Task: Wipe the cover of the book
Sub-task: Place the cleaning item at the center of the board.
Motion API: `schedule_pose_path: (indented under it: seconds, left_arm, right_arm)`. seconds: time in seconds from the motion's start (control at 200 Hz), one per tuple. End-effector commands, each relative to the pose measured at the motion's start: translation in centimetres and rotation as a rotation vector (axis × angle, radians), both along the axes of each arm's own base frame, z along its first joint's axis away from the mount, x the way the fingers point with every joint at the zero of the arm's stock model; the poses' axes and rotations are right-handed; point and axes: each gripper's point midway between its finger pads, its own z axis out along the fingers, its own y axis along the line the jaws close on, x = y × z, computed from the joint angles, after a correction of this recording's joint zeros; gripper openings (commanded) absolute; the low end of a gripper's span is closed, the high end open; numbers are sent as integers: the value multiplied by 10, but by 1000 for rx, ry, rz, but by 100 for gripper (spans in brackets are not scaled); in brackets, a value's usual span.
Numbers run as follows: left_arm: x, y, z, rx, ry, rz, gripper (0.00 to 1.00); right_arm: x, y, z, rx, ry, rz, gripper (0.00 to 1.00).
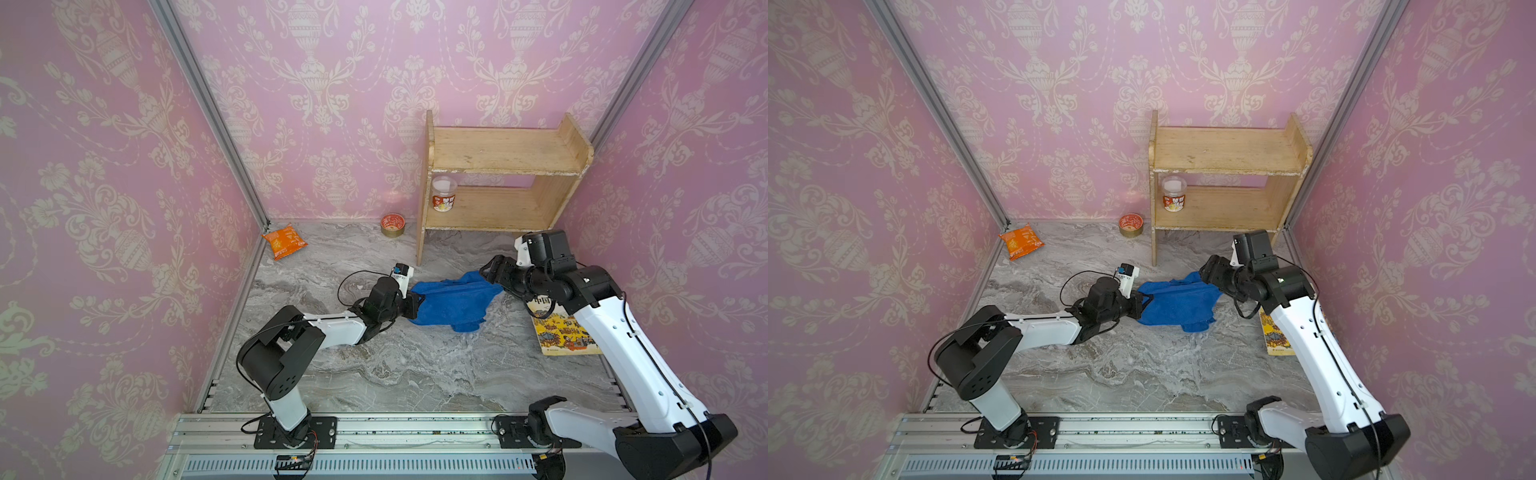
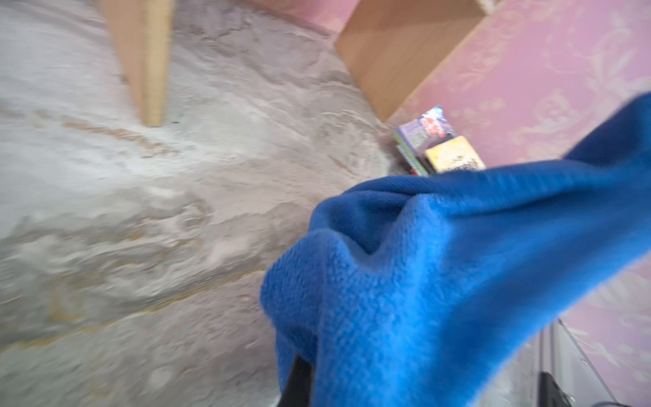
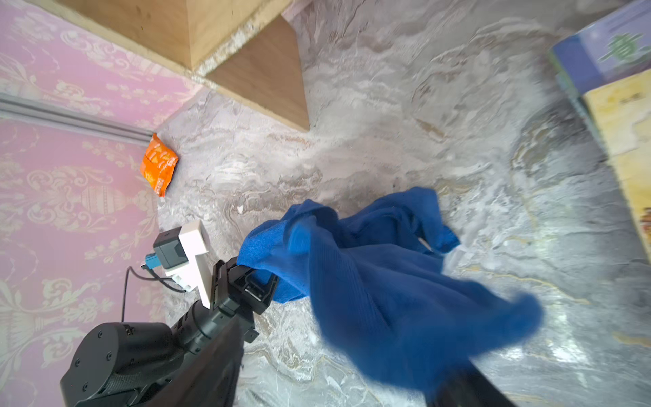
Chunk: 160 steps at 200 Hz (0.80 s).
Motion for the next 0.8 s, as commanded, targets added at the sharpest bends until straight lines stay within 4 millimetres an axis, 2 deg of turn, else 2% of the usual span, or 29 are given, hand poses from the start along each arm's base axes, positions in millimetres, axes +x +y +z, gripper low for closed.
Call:
schedule_pose_path:
  seconds: [0.0, 0.065, 0.09, 0.18, 0.2, 0.22, 0.24, 0.255, 0.315, 0.395, 0.415, 0.455, 0.571, 0.621, 0.796]
  left_arm:
    - [-12, 69, -27, 317, 143, 126, 0]
    - [-15, 100, -25, 379, 178, 183, 1]
    - [-17, 109, -22, 391, 199, 194, 10]
    - [-23, 144, 2, 483, 187, 254, 29]
    - [-23, 154, 9, 504, 168, 285, 43]
    - [-23, 163, 17, 520, 151, 312, 70]
    - [-24, 169, 25, 527, 135, 331, 91]
    - [-25, 174, 30, 530, 128, 343, 98]
    - [-29, 180, 52, 481, 129, 354, 99]
    - [-42, 153, 73, 302, 194, 227, 99]
    - [-46, 147, 79, 267, 213, 201, 99]
    - [-53, 138, 86, 221, 248, 159, 99]
    - [-62, 142, 101, 170, 249, 160, 99]
    - [-58, 155, 106, 168, 216, 209, 99]
    - [-31, 241, 112, 414, -74, 587, 99]
  right_arm:
    - [-13, -29, 0, -179, -9, -5, 77]
    - [-10, -40, 1, -240, -16, -24, 77]
    - [-9, -44, 1, -266, -21, -33, 77]
    - [-7, -60, 2, -379, -30, -42, 78]
    - [-7, -64, 3, -406, -34, -51, 78]
    - [-6, -68, 4, -426, -40, -60, 79]
    - [-6, -70, 4, -438, -46, -70, 79]
    - [-5, -72, 4, -443, -54, -76, 79]
    - [-1, -68, -2, -426, -88, -70, 79]
    - [7, -60, -15, -387, -130, -58, 80]
    - [6, -59, -30, -388, -109, -51, 80]
    - [9, -58, -38, -385, -111, -47, 81]
    - [12, -60, -55, -420, -93, -35, 82]
    - [14, -60, -60, -443, -96, -20, 83]
    - [22, -64, -78, -535, -207, 14, 85]
